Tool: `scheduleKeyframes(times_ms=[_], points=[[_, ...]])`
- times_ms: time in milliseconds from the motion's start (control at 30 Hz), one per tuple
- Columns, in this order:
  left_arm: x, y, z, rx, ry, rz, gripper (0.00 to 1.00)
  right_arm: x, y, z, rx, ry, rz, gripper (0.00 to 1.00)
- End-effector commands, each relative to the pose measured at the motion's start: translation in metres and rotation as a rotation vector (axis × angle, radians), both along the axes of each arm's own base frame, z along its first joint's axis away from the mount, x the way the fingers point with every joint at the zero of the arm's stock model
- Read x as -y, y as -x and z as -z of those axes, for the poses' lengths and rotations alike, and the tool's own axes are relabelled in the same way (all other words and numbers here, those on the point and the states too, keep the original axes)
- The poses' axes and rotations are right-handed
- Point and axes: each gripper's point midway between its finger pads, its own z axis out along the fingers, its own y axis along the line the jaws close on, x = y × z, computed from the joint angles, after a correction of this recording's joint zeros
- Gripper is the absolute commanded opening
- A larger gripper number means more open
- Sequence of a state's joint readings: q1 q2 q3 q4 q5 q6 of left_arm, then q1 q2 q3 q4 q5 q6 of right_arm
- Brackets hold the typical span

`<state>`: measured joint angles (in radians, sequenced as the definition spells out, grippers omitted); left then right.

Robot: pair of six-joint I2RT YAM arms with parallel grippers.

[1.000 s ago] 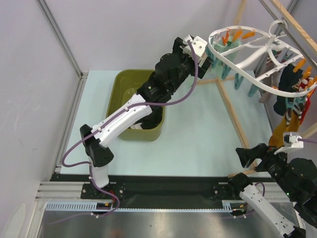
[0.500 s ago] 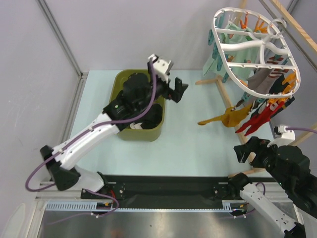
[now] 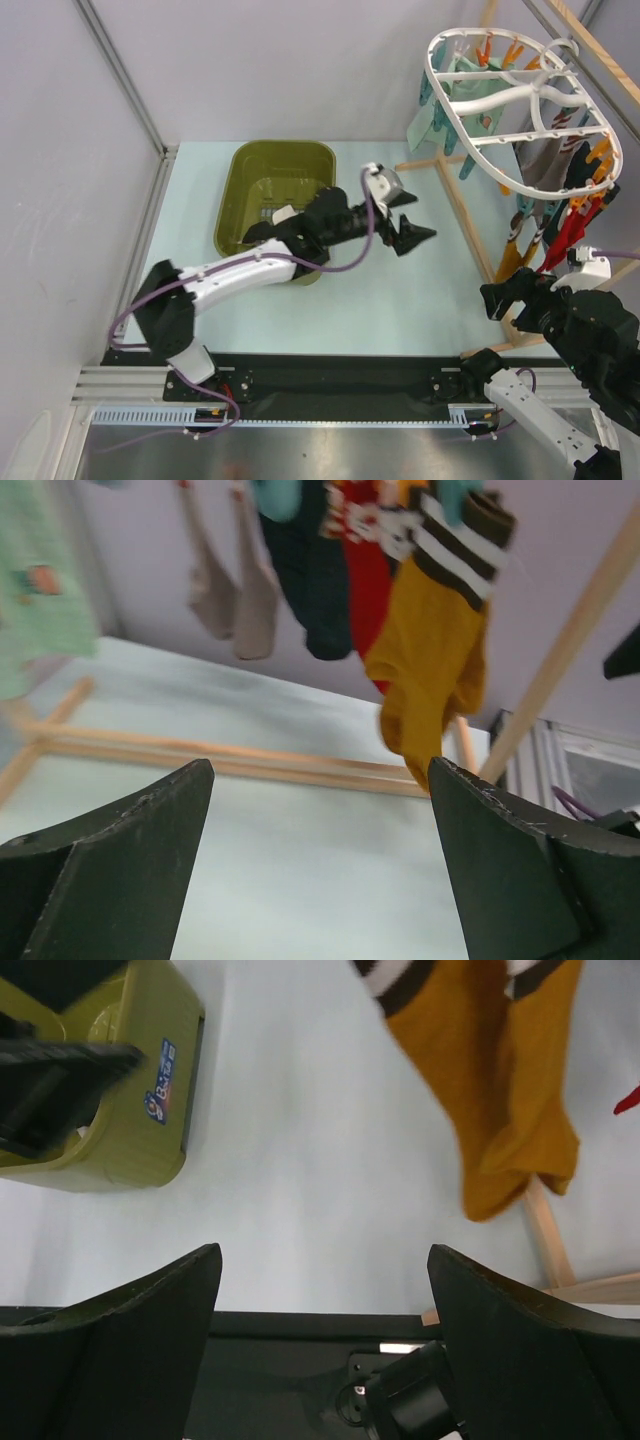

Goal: Remove the socks clipped to the hanger
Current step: Adjust the hanger on the clothesline.

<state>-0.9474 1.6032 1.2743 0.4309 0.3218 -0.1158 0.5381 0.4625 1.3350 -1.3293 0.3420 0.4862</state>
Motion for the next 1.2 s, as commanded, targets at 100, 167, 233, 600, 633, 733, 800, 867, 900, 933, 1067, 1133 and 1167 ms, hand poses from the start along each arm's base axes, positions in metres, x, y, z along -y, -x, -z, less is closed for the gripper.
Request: scheduleKeyframes(times_ms=[100,167,233,600,633,733,800,867,900,933,1067,1133,1167], points=[[0.084,0.065,0.003,0.130,0.095,0.237,0.94,0.002,-0.004,-0.013,0.053,-0.020,0.022,0.91],[0.095,0.074,0.004,0.124,0.107,0.243,0.95,0.004,0.001,-0.021,0.080,-0.034,0.015,0.90],[0.109,0.075,0.011,0.123,0.101,0.237,0.96,0.006,0.006,-0.030,0.112,-0.053,0.008,0.90],[0.190,0.045,0.024,0.098,0.115,0.069,0.98,0.025,0.037,-0.053,0.263,-0.143,0.009,0.89],[0.195,0.038,0.005,0.120,0.148,0.038,0.98,0.026,0.039,-0.054,0.263,-0.143,0.006,0.89],[0.214,0.031,0.019,0.101,0.153,0.029,0.97,0.033,0.047,-0.063,0.285,-0.150,0.009,0.89],[0.224,0.031,0.031,0.091,0.153,0.021,0.94,0.037,0.053,-0.070,0.304,-0.157,0.011,0.89],[0.232,0.025,0.029,0.094,0.173,-0.014,0.82,0.041,0.056,-0.070,0.304,-0.155,0.022,0.89],[0.234,0.026,0.017,0.101,0.204,-0.019,0.71,0.043,0.059,-0.071,0.310,-0.157,0.020,0.89],[0.234,0.025,0.014,0.102,0.220,-0.027,0.47,0.045,0.060,-0.072,0.313,-0.159,0.025,0.89],[0.237,0.025,0.001,0.105,0.269,-0.028,0.09,0.049,0.066,-0.072,0.320,-0.168,0.029,0.89],[0.233,0.026,-0.005,0.108,0.263,-0.029,0.00,0.050,0.067,-0.068,0.305,-0.167,0.034,0.89],[0.230,0.025,-0.008,0.115,0.264,-0.032,0.00,0.050,0.066,-0.065,0.296,-0.163,0.037,0.89]])
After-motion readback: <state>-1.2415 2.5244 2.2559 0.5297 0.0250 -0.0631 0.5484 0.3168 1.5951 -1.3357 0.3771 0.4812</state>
